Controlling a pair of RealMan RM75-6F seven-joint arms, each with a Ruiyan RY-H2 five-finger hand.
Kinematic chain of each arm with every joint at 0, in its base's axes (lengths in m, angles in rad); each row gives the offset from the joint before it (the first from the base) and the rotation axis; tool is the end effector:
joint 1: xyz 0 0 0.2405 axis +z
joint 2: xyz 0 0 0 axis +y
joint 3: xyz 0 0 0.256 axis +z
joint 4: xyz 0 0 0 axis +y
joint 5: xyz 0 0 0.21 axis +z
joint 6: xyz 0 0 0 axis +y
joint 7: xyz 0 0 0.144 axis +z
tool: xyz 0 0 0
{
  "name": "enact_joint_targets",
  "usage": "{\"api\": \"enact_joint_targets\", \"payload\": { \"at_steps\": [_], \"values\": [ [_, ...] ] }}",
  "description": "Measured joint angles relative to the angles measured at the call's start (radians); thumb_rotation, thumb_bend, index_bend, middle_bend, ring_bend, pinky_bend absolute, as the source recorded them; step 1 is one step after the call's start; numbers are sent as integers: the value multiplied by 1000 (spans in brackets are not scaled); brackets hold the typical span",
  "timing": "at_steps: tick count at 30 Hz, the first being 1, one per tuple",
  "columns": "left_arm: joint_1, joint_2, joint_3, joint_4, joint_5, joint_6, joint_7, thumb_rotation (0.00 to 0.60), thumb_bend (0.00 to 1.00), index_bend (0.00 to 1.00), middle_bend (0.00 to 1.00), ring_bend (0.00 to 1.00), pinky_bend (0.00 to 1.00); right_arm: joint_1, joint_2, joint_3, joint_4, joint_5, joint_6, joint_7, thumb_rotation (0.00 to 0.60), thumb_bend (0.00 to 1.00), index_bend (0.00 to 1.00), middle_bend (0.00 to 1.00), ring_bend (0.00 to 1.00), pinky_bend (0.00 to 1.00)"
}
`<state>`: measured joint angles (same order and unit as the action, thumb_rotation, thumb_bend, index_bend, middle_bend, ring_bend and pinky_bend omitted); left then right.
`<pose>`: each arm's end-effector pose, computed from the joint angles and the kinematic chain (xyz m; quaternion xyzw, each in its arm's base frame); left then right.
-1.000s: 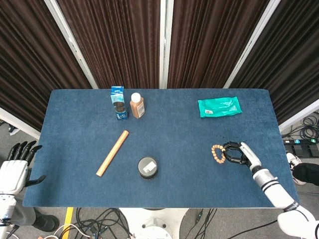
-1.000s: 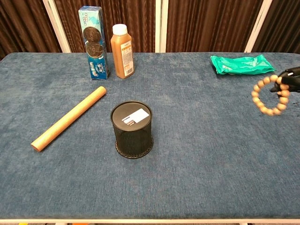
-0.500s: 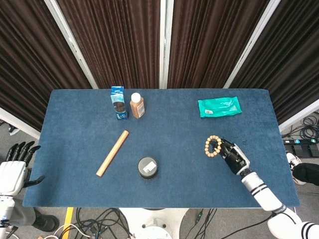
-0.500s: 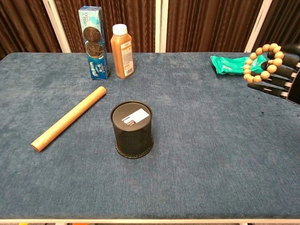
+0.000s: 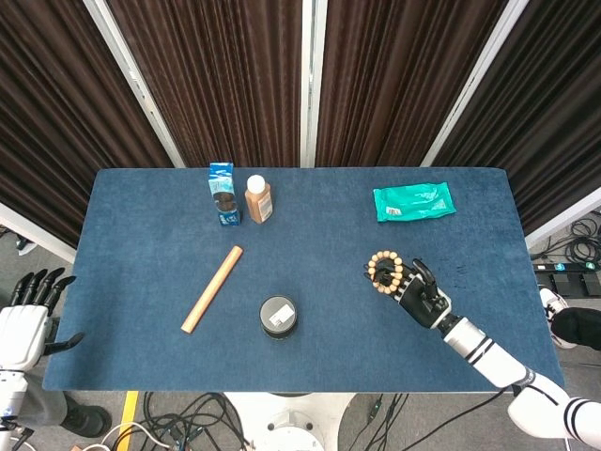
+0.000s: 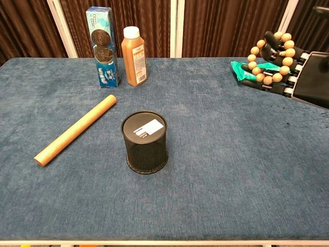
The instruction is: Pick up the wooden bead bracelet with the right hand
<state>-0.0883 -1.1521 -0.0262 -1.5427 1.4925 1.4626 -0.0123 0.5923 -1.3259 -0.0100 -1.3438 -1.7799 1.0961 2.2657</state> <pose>-0.3255 0.1780 0.1495 -0.6037 -0.3945 -0.3684 0.5868 -0.2223 -0.2973 0.0436 -0.1640 0.8502 -0.4701 0.1712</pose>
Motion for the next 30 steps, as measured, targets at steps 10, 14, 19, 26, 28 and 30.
{"api": "enact_joint_targets", "payload": {
  "at_steps": [10,14,19,26,28,30],
  "values": [
    [-2,-1,-2,-1,-9,-8,5,600,0,174,83,13,16,-1,-41,13,-22,121,-14,-421,199,527,393,577,194,81],
    [-2,-1,-2,-1,-10,-9,7,600,0,174,83,13,16,0,-52,19,-34,160,-23,-473,199,557,398,577,194,82],
    [-3,-2,-3,-2,-14,-12,10,600,0,174,83,13,16,3,-58,21,-34,174,-25,-497,205,605,400,575,194,82],
    [-2,-2,-4,-2,-16,-10,9,600,0,174,83,13,16,3,-61,13,-30,170,-13,-505,220,640,415,577,194,82],
    [-1,-2,-4,-2,-16,-9,9,600,0,174,83,13,16,2,-60,10,-31,168,-6,-507,219,639,417,578,194,82],
    [0,-3,-4,-1,-15,-6,8,600,0,174,83,13,16,0,-58,8,-33,166,1,-508,228,640,419,578,194,82]
  ]
}}
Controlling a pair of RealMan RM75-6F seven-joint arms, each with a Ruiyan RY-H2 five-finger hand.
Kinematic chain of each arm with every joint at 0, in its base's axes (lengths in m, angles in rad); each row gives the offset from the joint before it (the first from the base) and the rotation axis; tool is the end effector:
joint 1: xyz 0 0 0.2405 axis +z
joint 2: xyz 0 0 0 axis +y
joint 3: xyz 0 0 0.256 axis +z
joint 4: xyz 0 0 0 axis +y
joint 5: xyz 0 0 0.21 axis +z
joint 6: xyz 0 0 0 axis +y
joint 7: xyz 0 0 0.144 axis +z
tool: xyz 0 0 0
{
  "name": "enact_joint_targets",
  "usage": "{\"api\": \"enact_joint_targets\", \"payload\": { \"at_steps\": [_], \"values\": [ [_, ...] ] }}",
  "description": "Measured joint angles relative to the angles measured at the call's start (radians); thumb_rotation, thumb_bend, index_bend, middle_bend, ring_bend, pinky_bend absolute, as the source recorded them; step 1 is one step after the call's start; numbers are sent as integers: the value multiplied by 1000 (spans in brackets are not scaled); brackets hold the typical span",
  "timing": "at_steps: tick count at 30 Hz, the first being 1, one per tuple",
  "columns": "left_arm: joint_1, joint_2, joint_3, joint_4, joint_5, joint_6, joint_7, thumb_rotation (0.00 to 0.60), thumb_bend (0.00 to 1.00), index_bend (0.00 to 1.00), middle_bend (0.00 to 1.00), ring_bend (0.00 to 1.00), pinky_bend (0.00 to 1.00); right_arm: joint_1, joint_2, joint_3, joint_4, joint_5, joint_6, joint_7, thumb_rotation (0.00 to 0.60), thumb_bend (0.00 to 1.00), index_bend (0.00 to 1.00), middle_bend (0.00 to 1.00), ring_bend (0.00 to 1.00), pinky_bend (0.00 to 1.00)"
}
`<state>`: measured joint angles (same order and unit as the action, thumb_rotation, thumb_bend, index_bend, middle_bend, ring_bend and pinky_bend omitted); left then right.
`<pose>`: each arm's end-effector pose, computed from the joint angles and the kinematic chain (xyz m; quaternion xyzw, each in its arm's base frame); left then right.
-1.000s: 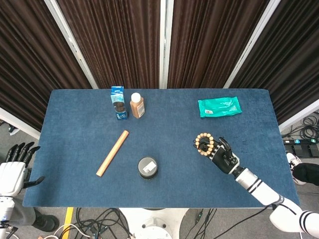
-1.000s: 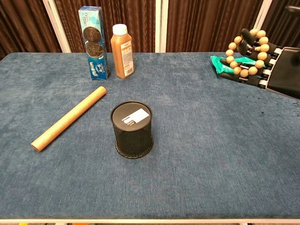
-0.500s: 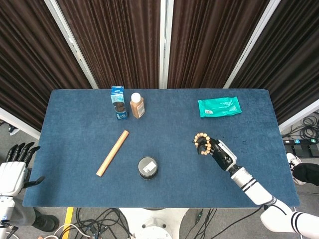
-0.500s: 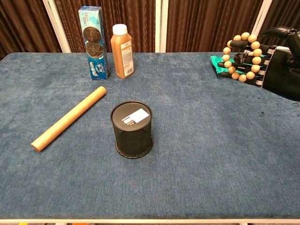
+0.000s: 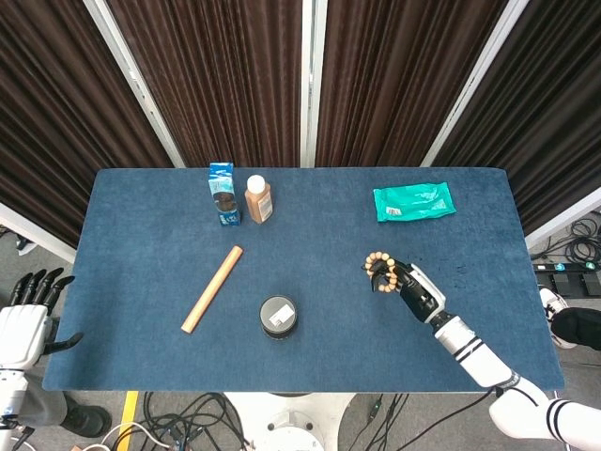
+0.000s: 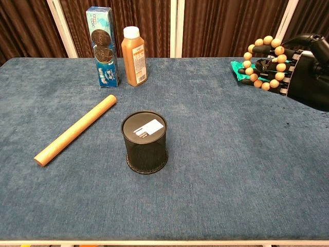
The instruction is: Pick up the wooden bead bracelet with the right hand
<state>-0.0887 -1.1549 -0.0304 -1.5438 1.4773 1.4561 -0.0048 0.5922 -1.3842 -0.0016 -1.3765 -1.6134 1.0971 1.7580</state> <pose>-0.3269 0.1789 0.1491 -0.6001 -0.3974 -0.3643 0.5909 -0.2184 -0.3007 0.0298 -0.2831 0.7996 -0.5269 0.0536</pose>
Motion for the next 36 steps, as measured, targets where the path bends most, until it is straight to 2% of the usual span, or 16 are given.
{"api": "enact_joint_targets", "payload": {
  "at_steps": [5,16,18,23,26,36],
  "values": [
    [3,-1,2,4,2,3,-5,600,0,174,83,13,16,-7,3,-5,-8,-2,18,-8,265,657,432,578,194,82],
    [10,0,3,5,7,16,-11,600,0,174,83,13,16,-28,9,-22,-25,-23,72,-44,307,708,464,581,195,81],
    [10,1,3,5,8,16,-12,600,0,174,83,13,16,-30,10,-26,-27,-28,80,-46,323,744,468,581,195,81],
    [10,3,2,0,8,17,-9,600,0,174,83,13,16,-33,9,-33,-20,-45,101,-46,381,943,471,579,195,82],
    [9,5,3,-1,9,15,-7,600,0,174,83,13,16,-33,6,-39,-10,-58,115,-37,405,999,474,563,194,82],
    [9,6,2,-6,7,12,-1,600,0,174,83,13,16,-28,-6,-64,35,-108,166,-10,474,1000,450,510,171,82]
  ]
}}
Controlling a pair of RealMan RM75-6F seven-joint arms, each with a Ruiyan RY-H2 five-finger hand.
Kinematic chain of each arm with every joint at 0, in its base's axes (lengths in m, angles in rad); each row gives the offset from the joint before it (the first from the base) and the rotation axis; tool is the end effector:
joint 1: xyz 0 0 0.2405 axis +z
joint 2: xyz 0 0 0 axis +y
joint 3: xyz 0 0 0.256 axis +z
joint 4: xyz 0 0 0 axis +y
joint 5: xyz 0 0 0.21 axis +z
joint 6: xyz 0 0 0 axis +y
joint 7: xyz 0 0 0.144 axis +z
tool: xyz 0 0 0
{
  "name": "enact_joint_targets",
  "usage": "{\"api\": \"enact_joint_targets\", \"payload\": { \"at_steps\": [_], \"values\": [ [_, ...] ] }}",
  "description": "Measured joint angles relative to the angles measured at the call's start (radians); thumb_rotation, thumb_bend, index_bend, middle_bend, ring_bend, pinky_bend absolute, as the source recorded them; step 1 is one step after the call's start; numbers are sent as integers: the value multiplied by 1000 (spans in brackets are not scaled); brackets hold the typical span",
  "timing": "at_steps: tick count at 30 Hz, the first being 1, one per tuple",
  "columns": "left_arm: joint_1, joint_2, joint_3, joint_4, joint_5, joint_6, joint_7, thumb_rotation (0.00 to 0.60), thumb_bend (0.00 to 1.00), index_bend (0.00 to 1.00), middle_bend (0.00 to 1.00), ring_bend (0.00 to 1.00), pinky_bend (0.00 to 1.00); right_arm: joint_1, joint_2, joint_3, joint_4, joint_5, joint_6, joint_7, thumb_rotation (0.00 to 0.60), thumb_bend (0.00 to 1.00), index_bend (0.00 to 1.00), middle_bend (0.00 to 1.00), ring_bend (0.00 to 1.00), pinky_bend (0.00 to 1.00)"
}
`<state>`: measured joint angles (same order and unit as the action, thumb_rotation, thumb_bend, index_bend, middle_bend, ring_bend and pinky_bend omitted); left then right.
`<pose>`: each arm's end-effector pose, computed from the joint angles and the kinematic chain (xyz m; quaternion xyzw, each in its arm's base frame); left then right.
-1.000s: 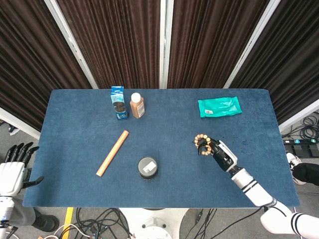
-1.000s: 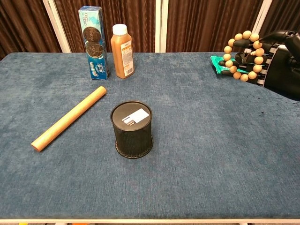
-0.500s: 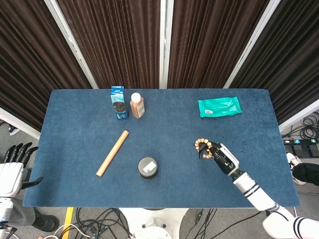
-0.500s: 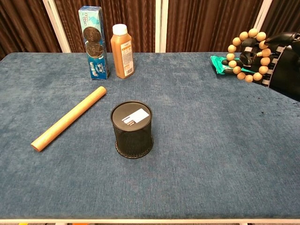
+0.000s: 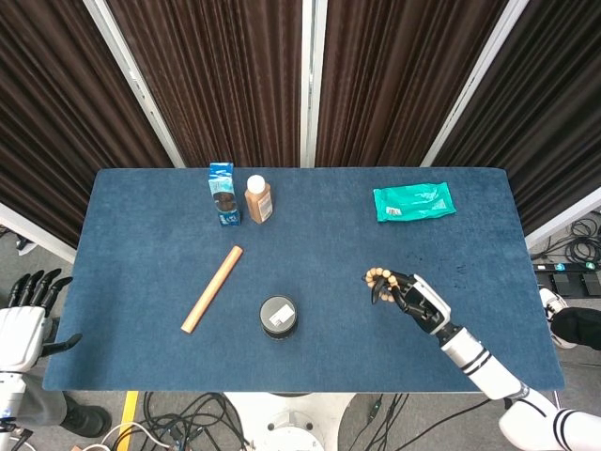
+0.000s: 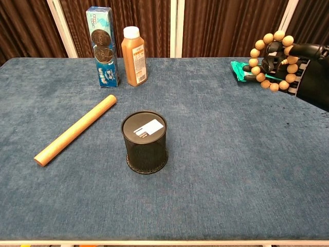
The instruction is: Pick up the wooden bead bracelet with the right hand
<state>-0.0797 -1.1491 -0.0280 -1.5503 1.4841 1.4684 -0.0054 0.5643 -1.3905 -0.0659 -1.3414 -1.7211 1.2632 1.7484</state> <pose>-0.3263 0.1755 0.1512 -0.5986 -0.3960 -0.3661 0.5923 -0.2199 -0.2799 0.0374 -0.3316 0.7665 -0.5434 0.0850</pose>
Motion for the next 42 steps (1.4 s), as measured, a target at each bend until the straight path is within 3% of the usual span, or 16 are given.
{"api": "enact_joint_targets", "payload": {
  "at_steps": [7,10,12,15,16,20,25,28,33,40,42],
  "values": [
    [0,0,1,-1,-2,-4,3,600,0,174,83,13,16,10,-9,-18,36,-19,17,42,501,1000,372,460,132,82],
    [-1,0,0,-1,-3,-5,3,600,0,174,83,13,16,17,-14,-24,49,-17,11,45,440,1000,297,437,113,82],
    [-2,-1,0,-1,-3,-6,3,600,0,174,83,13,16,19,-15,-25,51,-9,1,38,388,883,267,433,110,82],
    [-3,-1,-1,-1,-7,-10,3,600,0,174,83,13,16,26,-14,-25,45,14,-36,17,366,414,257,449,110,83],
    [-4,-1,-2,-1,-8,-12,3,600,0,174,83,13,16,28,-12,-24,39,27,-53,5,365,330,266,458,110,83],
    [-7,-2,-3,1,-10,-17,6,600,0,173,83,13,16,37,-4,-22,9,52,-83,-18,340,252,367,507,110,84],
    [-8,-1,-2,1,-10,-19,7,600,0,174,82,13,16,37,-3,-31,4,44,-82,-24,180,142,442,520,110,46],
    [-8,-1,-2,1,-10,-20,7,600,0,173,83,13,16,33,-5,-30,5,45,-77,-40,143,136,488,520,110,38],
    [-10,-2,-3,1,-11,-22,8,600,0,174,83,13,16,32,-9,-28,1,50,-81,-77,164,230,559,520,115,31],
    [-9,-3,-3,4,-14,-23,6,600,0,174,83,13,16,32,-14,-25,1,49,-76,-95,184,556,571,520,116,31],
    [-9,-5,-3,5,-15,-23,6,600,0,174,83,13,16,32,-14,-26,3,47,-74,-92,190,596,580,520,116,31]
  ]
}}
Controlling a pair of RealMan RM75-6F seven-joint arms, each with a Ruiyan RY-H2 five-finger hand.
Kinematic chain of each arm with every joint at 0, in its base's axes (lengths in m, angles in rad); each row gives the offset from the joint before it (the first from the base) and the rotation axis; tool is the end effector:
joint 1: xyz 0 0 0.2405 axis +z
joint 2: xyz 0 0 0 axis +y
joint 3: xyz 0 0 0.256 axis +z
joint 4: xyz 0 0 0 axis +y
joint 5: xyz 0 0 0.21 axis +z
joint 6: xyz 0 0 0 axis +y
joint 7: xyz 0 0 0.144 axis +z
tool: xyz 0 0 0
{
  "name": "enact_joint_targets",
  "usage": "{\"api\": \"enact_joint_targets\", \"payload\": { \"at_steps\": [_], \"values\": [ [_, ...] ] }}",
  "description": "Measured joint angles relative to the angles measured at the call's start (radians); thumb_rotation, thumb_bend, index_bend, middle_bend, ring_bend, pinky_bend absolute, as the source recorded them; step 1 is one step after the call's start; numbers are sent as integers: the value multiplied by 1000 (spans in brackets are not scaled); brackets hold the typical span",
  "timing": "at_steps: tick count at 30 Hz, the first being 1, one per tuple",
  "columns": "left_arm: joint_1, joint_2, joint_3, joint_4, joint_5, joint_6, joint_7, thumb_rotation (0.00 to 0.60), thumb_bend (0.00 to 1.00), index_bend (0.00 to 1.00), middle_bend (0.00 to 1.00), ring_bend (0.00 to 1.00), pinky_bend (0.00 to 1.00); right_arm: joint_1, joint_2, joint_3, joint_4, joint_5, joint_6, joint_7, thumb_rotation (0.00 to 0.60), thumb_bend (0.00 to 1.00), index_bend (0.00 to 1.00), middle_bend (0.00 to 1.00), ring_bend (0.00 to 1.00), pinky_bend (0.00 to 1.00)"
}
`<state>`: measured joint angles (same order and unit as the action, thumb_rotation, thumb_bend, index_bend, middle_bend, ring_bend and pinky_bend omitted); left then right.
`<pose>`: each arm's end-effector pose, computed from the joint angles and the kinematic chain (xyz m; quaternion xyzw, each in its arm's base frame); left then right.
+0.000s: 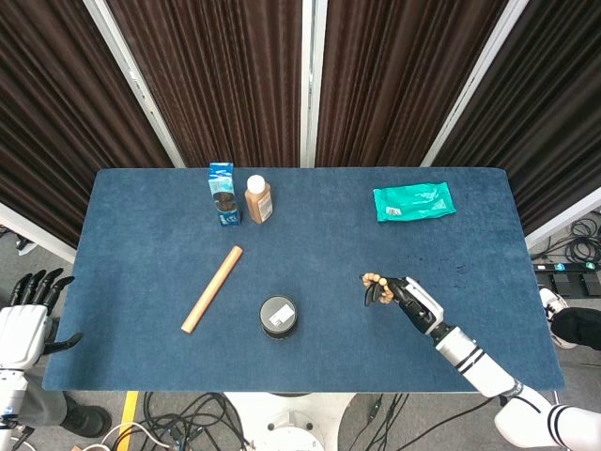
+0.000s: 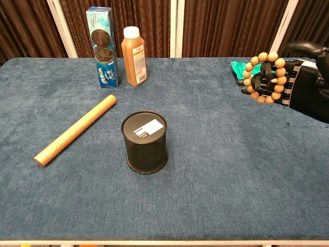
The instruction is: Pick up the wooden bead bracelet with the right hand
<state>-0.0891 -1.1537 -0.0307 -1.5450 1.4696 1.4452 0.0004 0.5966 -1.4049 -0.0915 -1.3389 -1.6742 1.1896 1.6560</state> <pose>-0.3284 0.1790 0.1484 -0.6007 -0.4005 -0.3585 0.5918 -0.2233 -0.2830 0.0235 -0.3601 0.7754 -0.5170 0.0432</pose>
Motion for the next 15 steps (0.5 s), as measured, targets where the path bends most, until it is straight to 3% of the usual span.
{"api": "enact_joint_targets", "payload": {
  "at_steps": [10,15],
  "values": [
    [0,0,-1,0,2,3,-2,600,0,173,83,13,16,-2,2,-8,6,-17,21,0,272,642,616,520,116,31],
    [1,0,-1,0,2,5,-2,600,0,173,83,13,16,-5,0,-12,16,-30,44,9,397,828,618,520,116,31]
  ]
}}
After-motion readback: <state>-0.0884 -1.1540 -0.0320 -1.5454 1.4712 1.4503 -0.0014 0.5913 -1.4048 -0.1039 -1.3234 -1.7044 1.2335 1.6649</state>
